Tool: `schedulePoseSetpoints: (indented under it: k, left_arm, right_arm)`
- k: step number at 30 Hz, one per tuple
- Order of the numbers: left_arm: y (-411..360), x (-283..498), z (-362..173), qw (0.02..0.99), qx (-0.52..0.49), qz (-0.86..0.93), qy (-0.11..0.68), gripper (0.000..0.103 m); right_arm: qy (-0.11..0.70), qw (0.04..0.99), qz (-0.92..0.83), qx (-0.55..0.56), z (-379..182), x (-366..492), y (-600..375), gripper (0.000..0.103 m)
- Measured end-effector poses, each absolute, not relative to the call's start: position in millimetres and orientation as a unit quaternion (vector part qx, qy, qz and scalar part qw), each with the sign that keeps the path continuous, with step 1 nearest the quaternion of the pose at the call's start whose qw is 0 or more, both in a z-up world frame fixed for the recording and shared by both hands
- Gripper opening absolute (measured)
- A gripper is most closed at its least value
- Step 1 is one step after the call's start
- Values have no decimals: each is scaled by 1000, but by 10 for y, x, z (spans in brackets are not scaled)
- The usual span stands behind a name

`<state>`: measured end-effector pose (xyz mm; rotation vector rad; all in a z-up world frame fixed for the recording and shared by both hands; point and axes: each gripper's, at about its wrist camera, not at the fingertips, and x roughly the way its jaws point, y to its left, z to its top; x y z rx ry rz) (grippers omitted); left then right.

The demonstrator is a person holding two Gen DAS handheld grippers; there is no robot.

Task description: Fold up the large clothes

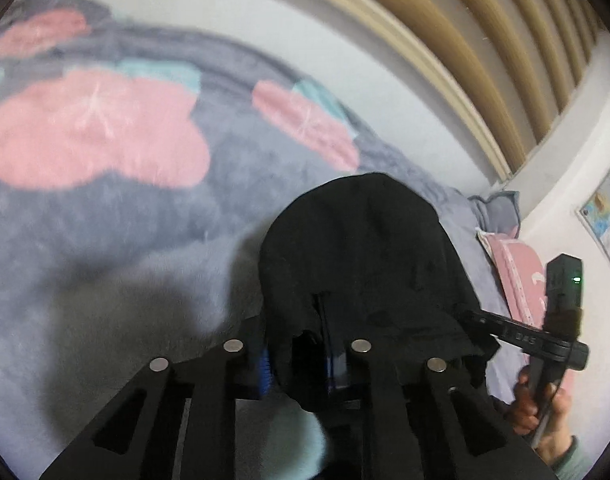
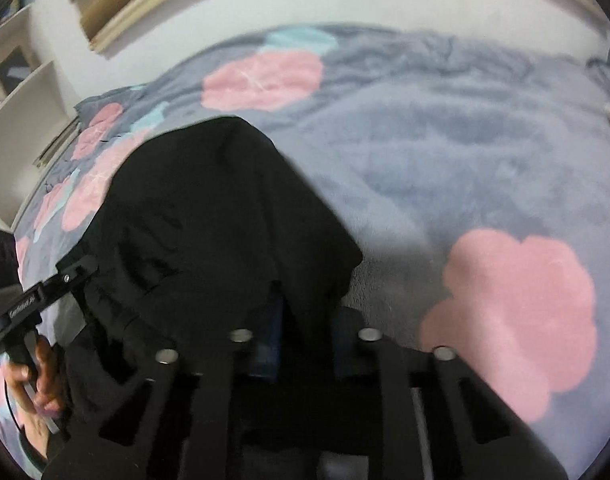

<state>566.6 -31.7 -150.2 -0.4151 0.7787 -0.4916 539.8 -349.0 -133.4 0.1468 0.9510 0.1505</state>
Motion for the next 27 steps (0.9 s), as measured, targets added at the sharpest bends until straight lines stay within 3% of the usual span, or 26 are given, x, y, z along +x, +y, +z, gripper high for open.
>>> schedulePoseSetpoints:
  k: [8,14,21,27]
  left_arm:
    - [-187,4766,-500,908,-177,-292,243,17]
    - [-121,3610,-28,917,-74,-320,226,18]
    - [160,2443,-309,901,6,-330,281,23]
    - [501,2195,-317,901,-21,-306,306,23]
  right_arm:
    - [351,933,73,10,-268,4190,-3231,15]
    - [295,953,70,-12,203,3105,-3099,15]
    - [263,959,49,-91,142,2091,-2907,14]
    - [356,931,55,-64,-328,1750,-3022,15]
